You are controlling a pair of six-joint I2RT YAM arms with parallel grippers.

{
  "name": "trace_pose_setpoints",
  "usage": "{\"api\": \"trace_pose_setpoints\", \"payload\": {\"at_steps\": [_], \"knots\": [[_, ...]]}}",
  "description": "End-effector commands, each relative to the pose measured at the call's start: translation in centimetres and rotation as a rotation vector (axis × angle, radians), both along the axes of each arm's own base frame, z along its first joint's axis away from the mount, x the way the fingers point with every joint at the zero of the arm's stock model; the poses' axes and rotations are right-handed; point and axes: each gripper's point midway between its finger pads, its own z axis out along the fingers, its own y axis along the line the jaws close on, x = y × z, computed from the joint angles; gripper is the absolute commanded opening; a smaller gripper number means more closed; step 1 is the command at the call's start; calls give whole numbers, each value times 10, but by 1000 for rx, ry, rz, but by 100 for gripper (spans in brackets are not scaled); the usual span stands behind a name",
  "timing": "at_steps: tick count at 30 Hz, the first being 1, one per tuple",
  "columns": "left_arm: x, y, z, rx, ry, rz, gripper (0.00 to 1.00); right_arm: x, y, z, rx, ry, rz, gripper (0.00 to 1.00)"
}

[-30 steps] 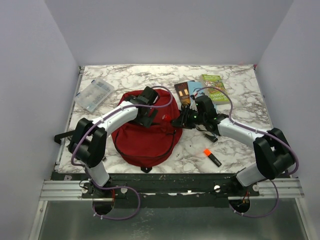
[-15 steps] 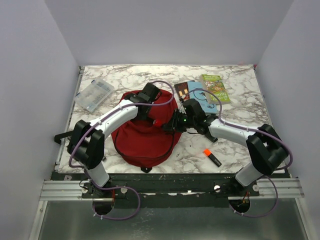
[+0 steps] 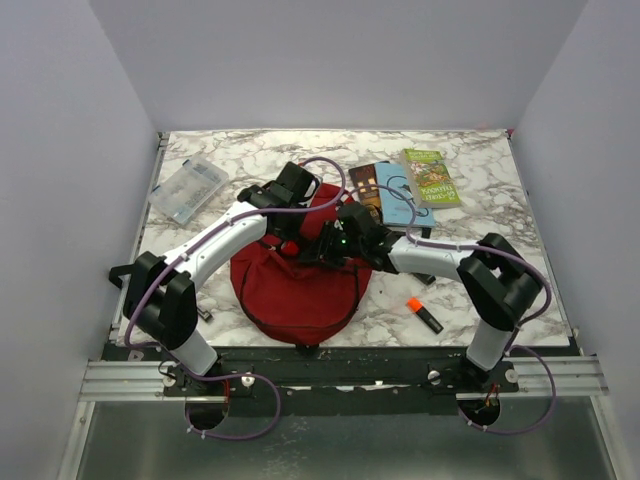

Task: Pack the student bag
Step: Place the personal item in the student bag.

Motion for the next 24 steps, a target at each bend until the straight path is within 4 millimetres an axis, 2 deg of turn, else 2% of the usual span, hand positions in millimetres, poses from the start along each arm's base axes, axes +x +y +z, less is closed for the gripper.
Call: {"api": "trace_pose_setpoints", "payload": {"at_steps": [1,5,8,12,14,17,21,24], "knots": [[-13,-16,17,-114,13,-25,0,14,18,2,80,33,-86,1],[-12,-12,20,-102,13,5,0,32,22,-2,94,38,-175,3],[-10,-6,20,-92,2,37,0,46,33,0,107,55,-222,5],[-7,-2,23,-96,5,65,0,63,40,-7,93,72,-301,9],[-8,-2,25,-112,3,66,0,68,47,-1,126,61,-300,20],[-7,-2,26,-112,2,63,0,68,62,20,238,-27,-216,38],[-6,1,21,-98,7,73,0,59,52,17,167,-85,-148,66],[-4,2,18,-93,16,76,0,43,40,9,110,-115,-75,72]]}}
